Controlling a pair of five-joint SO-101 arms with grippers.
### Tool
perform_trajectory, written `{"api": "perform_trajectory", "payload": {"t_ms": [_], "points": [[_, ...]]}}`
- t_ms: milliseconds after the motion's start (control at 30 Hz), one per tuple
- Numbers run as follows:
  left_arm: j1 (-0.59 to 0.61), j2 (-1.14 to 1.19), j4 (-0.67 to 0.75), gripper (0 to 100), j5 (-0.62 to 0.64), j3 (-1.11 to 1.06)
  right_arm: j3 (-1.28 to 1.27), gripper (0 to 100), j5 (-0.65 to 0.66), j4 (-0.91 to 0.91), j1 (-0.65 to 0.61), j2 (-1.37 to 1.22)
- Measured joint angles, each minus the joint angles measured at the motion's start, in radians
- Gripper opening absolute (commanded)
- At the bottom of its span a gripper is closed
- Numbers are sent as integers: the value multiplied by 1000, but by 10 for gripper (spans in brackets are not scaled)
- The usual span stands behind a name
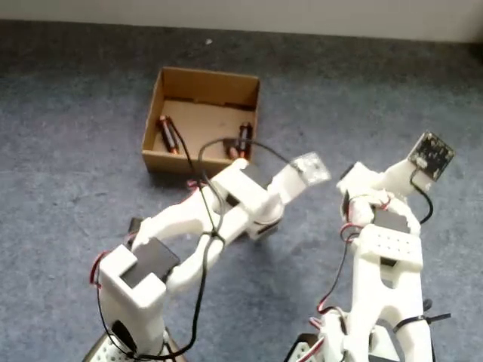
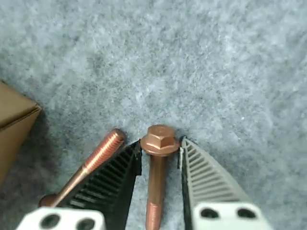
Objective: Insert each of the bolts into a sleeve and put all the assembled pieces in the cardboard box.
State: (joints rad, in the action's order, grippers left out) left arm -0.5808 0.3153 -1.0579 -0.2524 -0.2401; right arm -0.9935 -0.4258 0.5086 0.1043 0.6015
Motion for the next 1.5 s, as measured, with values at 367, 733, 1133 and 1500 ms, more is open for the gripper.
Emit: {"api": "perform_trajectory", "payload": {"t_ms": [367, 733, 1133, 1500], "points": [[-3, -124, -28, 220, 66, -77, 0, 6, 0, 0, 0, 0], [-3, -18, -15, 94, 71, -44, 0, 6, 0, 0, 0, 0], [-49, 64, -118, 5, 78, 87, 0, 6, 0, 0, 0, 0], [46, -499, 226, 5, 146, -405, -12, 5, 0, 91, -55, 104]]}}
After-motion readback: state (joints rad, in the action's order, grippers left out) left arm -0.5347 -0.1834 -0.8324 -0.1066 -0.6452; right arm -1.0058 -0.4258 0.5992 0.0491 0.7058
